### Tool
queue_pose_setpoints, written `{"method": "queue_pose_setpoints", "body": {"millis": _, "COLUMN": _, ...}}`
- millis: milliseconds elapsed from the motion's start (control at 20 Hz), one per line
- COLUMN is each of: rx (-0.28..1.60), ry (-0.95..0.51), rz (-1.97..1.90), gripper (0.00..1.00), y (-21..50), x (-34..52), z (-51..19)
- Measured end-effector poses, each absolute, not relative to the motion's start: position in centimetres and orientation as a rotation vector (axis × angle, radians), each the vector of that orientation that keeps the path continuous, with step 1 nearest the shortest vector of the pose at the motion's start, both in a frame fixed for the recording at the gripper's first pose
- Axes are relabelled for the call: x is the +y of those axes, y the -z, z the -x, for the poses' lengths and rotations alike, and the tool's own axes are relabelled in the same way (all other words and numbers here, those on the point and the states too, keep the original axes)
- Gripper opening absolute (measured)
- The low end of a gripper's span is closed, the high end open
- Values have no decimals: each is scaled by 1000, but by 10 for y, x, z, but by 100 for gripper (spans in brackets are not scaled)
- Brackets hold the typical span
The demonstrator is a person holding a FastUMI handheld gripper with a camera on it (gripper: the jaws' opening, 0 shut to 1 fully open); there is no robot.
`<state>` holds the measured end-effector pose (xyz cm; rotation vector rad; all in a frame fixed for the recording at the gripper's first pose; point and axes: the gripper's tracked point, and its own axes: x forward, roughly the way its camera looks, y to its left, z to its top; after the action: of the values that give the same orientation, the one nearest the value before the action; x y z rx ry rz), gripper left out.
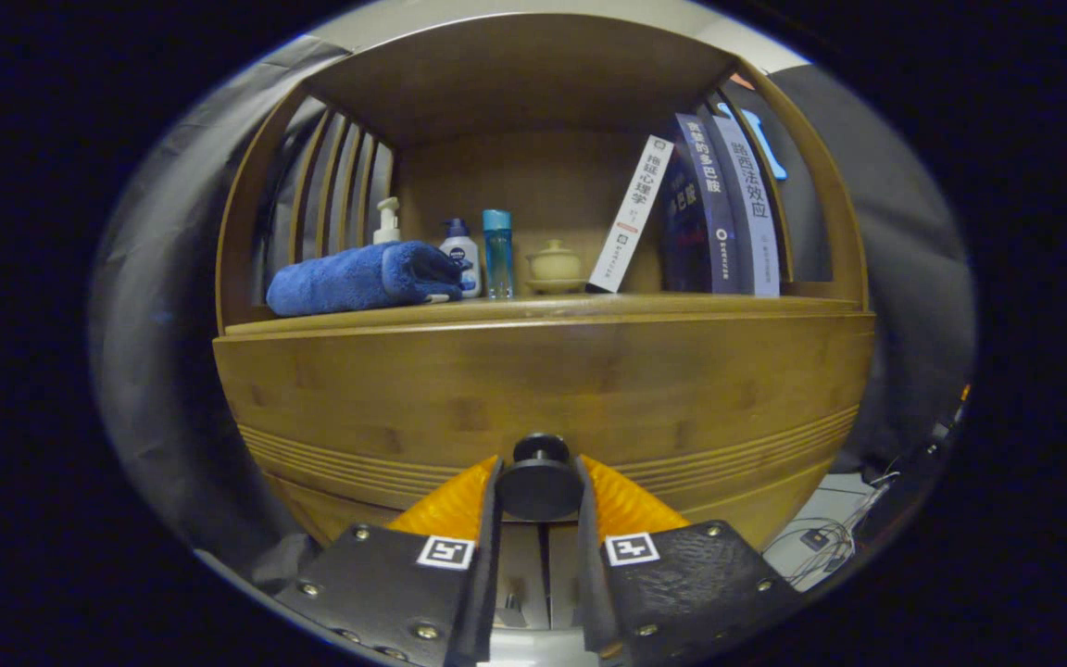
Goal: Pull open the drawer, take out the items inside it, and place them on the countertop above the cabinet.
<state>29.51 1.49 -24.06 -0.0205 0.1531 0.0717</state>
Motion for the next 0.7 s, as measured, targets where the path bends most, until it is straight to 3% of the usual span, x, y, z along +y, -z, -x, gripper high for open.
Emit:
{"method": "queue_pose_setpoints", "body": {"millis": 50, "rx": 144, "ry": -75, "rz": 21, "gripper": 30, "y": 239, "x": 15, "z": -293}}
{"method": "queue_pose_setpoints", "body": {"millis": 700, "rx": 173, "ry": -57, "rz": 19, "gripper": 29, "y": 238, "x": 2, "z": -178}}
